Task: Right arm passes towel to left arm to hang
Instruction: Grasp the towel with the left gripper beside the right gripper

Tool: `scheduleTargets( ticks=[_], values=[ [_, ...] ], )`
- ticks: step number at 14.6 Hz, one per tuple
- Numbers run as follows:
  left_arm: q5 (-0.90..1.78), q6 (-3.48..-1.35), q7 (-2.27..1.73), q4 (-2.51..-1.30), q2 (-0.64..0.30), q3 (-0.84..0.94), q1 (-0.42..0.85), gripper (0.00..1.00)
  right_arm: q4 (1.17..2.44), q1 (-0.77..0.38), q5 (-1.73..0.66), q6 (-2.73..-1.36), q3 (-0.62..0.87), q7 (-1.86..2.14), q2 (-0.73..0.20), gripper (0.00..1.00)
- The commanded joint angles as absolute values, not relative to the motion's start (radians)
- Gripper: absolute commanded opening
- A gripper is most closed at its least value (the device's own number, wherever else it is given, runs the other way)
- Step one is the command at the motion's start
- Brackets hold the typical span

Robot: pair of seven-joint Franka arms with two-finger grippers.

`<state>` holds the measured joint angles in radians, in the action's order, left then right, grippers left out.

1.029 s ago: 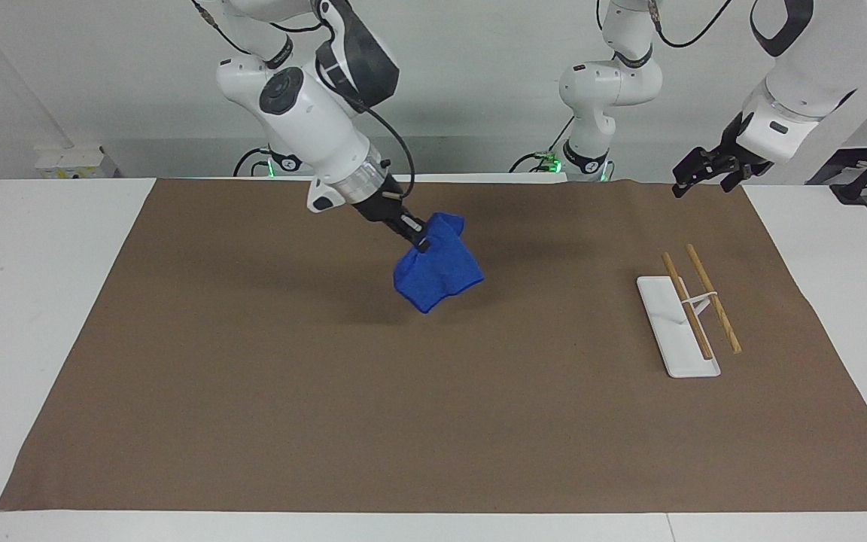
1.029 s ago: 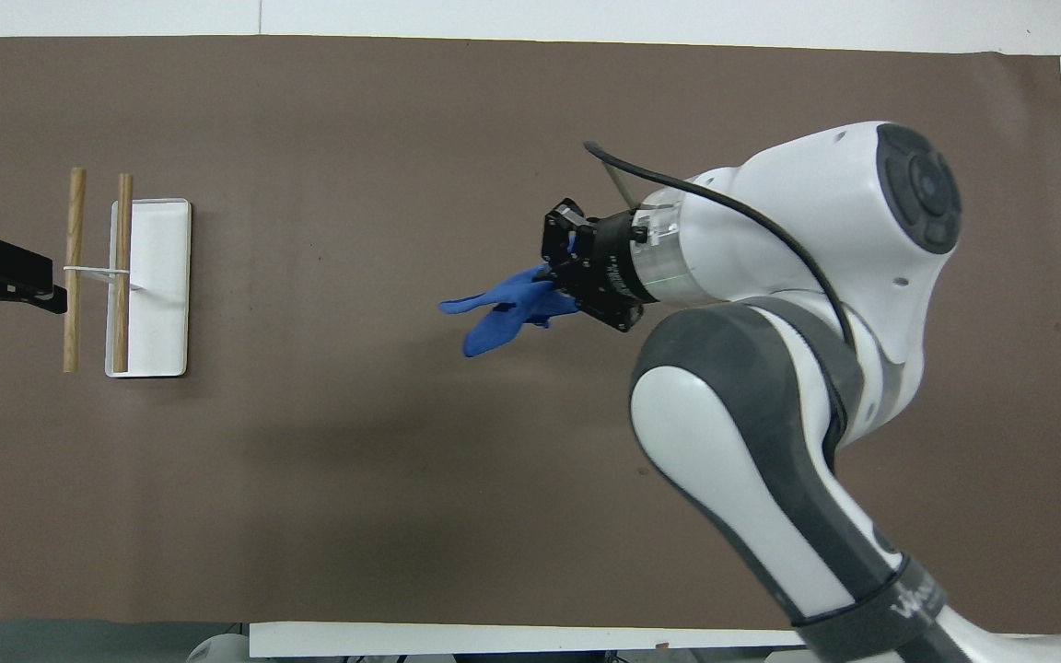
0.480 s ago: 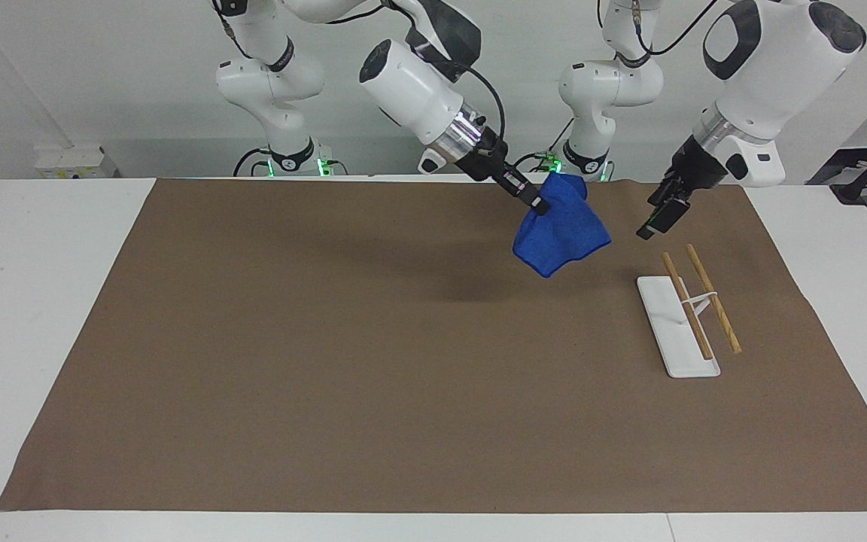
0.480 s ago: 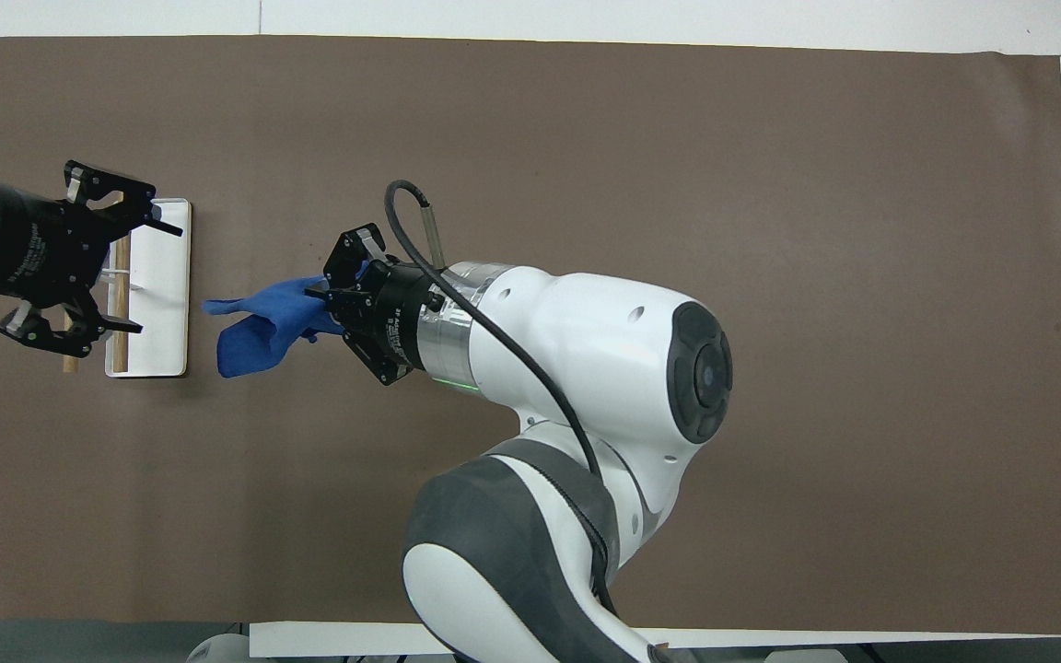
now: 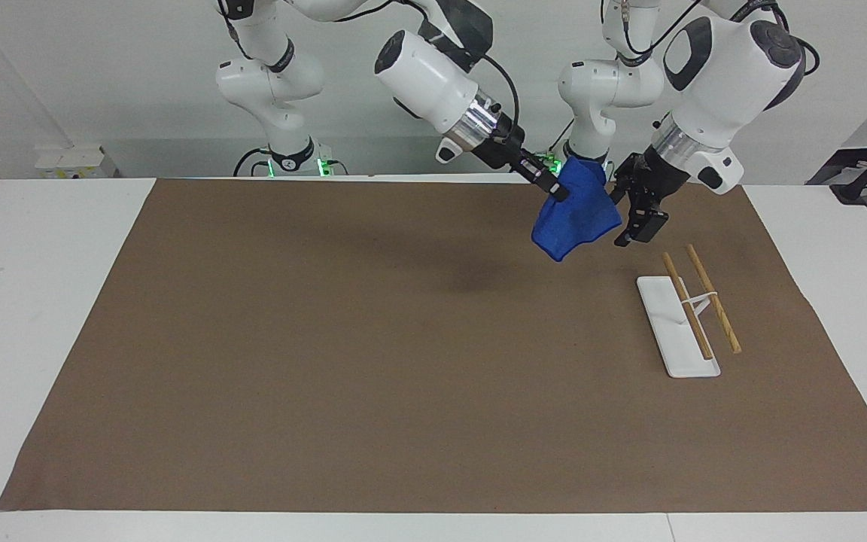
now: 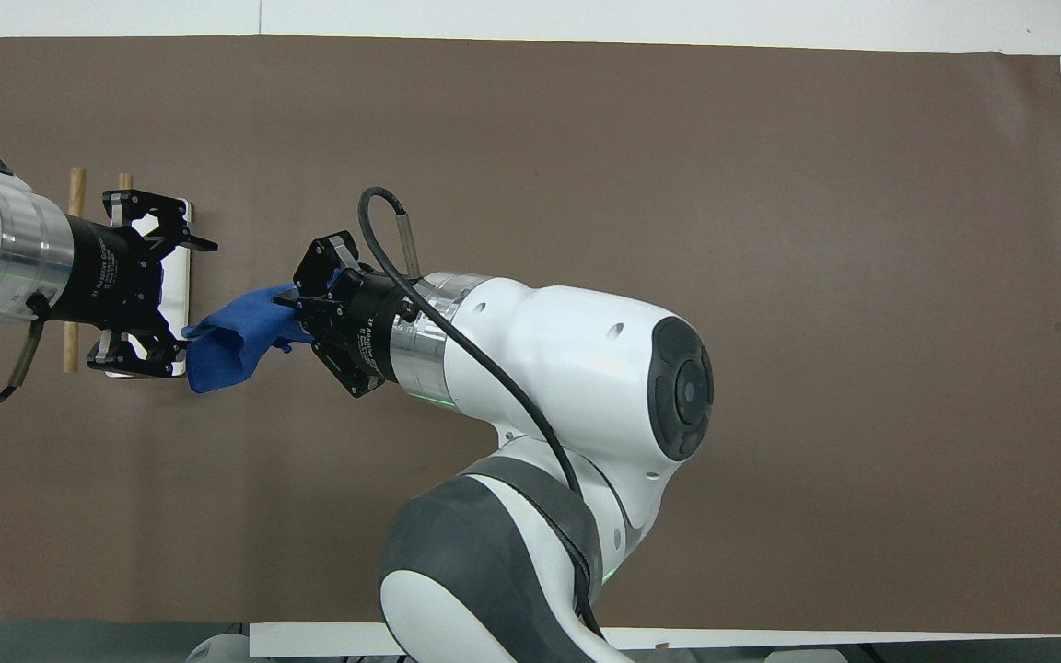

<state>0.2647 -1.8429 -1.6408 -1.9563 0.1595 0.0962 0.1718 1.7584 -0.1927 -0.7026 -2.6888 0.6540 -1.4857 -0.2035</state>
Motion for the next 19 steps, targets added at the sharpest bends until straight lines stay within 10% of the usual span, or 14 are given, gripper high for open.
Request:
scheduleTargets(
  ticks=[1, 7, 13, 14, 16, 19],
  values=[
    [0.285, -1.896, -1.674, -2.029, 0.213, 0.087, 0.205, 0.99, 1.738, -0.187, -0.723, -2.695, 0.67, -1.486, -0.221, 0.0],
    [0.319, -1.934, -1.678, -2.028, 0.21, 0.084, 0.193, 0.31, 1.738, -0.187, -0.721, -2.692, 0.67, -1.48, -0.221, 0.0],
    [0.321, -1.933, -1.677, -2.028, 0.21, 0.081, 0.193, 0.02, 1.74, -0.187, -0.721, -2.689, 0.67, -1.479, -0.219, 0.0],
    [0.321, -1.933, -1.677, -2.028, 0.21, 0.081, 0.193, 0.01, 1.74, -0.186, -0.721, -2.685, 0.669, -1.479, -0.219, 0.15],
    [0.321, -1.933, -1.677, -2.028, 0.21, 0.081, 0.193, 0.0, 1.743, -0.184, -0.721, -2.684, 0.669, -1.479, -0.218, 1.0],
    [0.319, -1.951, -1.667, -2.026, 0.209, 0.08, 0.193, 0.0, 1.752, -0.175, -0.709, -2.683, 0.661, -1.393, -0.21, 1.0]
  ],
)
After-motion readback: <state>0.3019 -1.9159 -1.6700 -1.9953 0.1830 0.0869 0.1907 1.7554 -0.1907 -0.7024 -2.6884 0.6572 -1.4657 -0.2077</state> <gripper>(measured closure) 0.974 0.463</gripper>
